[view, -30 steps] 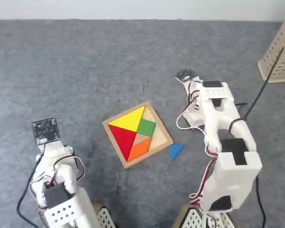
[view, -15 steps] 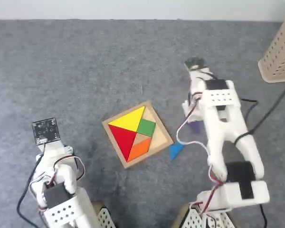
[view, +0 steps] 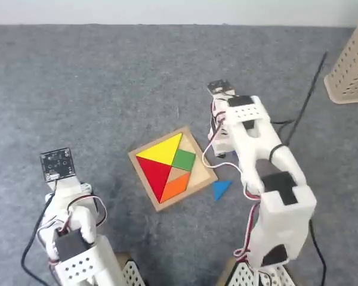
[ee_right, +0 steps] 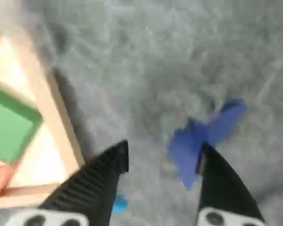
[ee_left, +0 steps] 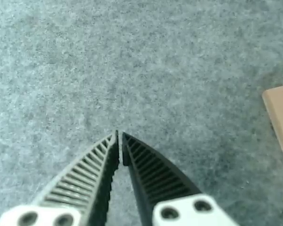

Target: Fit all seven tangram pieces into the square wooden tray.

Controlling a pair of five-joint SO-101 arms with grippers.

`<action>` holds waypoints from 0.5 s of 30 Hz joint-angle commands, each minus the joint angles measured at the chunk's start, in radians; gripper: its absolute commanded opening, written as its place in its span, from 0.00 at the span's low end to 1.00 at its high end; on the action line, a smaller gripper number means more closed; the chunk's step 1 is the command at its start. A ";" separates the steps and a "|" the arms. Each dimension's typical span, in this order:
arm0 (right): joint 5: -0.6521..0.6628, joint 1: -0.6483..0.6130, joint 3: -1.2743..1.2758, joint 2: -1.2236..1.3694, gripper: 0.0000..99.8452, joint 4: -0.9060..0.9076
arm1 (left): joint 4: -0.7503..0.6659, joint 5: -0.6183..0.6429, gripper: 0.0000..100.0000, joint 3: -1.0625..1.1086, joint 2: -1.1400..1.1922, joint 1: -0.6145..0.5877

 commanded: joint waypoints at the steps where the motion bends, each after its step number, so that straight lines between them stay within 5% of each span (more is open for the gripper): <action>1: -0.011 0.056 -0.040 0.039 0.23 -0.016 | 0.006 0.014 0.01 -0.008 -0.008 0.005; 15: -0.003 0.110 -0.005 0.054 0.23 -0.021 | 0.006 0.014 0.01 -0.008 -0.008 0.005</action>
